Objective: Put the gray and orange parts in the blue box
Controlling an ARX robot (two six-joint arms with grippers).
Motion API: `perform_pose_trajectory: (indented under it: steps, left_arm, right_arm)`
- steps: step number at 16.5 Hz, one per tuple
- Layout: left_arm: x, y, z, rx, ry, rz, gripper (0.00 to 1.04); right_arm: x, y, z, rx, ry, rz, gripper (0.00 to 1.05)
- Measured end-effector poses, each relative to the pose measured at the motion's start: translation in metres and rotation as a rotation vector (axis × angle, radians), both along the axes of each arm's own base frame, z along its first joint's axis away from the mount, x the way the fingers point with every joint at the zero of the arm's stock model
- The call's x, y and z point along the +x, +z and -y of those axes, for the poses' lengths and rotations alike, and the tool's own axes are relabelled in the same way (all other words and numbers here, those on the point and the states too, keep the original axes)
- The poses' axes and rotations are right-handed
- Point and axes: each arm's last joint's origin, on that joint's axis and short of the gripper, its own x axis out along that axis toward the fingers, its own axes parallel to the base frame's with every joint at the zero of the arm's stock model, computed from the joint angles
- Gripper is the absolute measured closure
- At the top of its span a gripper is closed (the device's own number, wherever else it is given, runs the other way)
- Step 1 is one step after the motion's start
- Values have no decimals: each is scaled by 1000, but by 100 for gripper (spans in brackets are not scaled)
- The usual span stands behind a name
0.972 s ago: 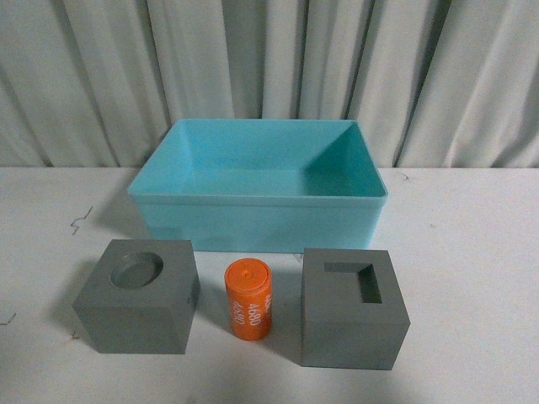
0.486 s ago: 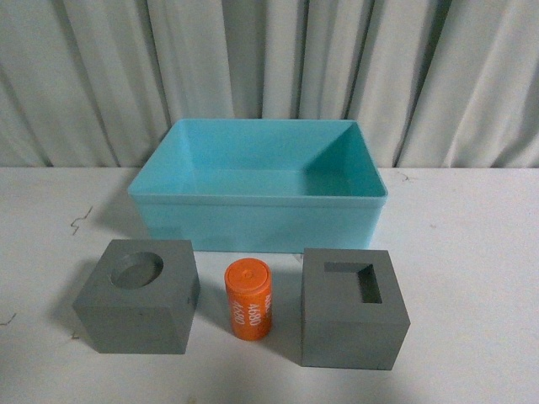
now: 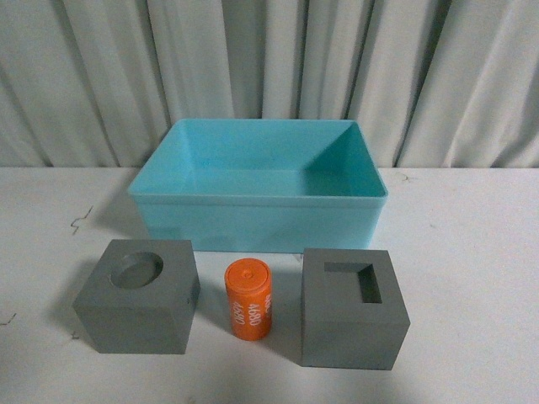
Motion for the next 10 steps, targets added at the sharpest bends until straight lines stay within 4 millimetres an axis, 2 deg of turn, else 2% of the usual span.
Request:
perform_pose_trajectory:
  steps: [7, 8, 9, 10]
  left_arm:
    - [0, 0, 0, 0, 0, 0, 7]
    - [0, 0, 0, 0, 0, 0, 7]
    - [0, 0, 0, 0, 0, 0, 7]
    - [0, 0, 0, 0, 1, 0, 7]
  right_arm:
    - [0, 0, 0, 0, 0, 0, 6]
    - [7, 1, 1, 93, -157, -408, 6]
    - [24, 9, 13, 146, -252, -444, 6]
    - [44, 25, 25, 169, -275, -398, 6]
